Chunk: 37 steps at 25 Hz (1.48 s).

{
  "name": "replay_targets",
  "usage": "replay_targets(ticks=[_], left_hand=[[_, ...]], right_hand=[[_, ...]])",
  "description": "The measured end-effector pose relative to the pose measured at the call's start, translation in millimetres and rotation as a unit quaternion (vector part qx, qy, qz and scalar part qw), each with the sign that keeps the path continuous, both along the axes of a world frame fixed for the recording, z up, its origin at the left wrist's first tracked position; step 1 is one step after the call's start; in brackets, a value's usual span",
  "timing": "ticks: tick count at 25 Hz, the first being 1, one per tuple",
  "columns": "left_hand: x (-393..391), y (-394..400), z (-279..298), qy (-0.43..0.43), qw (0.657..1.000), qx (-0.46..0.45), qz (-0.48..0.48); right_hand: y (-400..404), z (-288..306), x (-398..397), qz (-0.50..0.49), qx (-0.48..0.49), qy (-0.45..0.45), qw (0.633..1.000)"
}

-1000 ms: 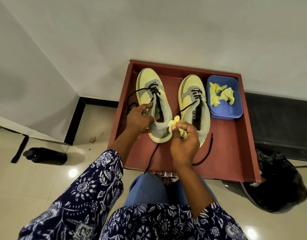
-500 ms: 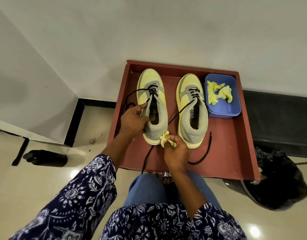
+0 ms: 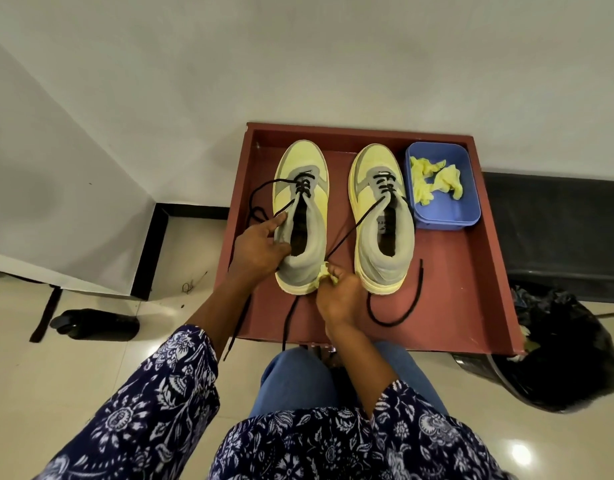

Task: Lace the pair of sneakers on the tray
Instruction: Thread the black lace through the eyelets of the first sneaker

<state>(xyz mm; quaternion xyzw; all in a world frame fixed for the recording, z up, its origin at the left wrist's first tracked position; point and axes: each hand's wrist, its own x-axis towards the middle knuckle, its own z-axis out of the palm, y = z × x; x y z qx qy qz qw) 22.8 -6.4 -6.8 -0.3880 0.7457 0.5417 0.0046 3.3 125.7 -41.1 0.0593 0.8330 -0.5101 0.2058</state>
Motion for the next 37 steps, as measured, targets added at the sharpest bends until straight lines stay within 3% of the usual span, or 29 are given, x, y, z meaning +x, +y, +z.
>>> replay_targets(ticks=[16,22,32,37], left_hand=[[18.1,-19.4,19.8,0.016,0.991,-0.103,0.082],[19.6,-8.3,12.8,0.017,0.992,-0.097,0.078],[27.4,21.3,11.6,0.007,0.992,-0.114,0.057],[29.1,20.0,12.1,-0.001,0.992,-0.122,0.044]], right_hand=[[-29.8,-10.7,-31.5,0.069,-0.161,-0.095,0.980],[-27.1,-19.0,-35.8,0.076,-0.159,-0.102,0.979],[7.8,-27.6,10.5,-0.010,-0.116,-0.099,0.988],[1.4,-19.9,7.5,-0.043,-0.142,-0.112,0.983]])
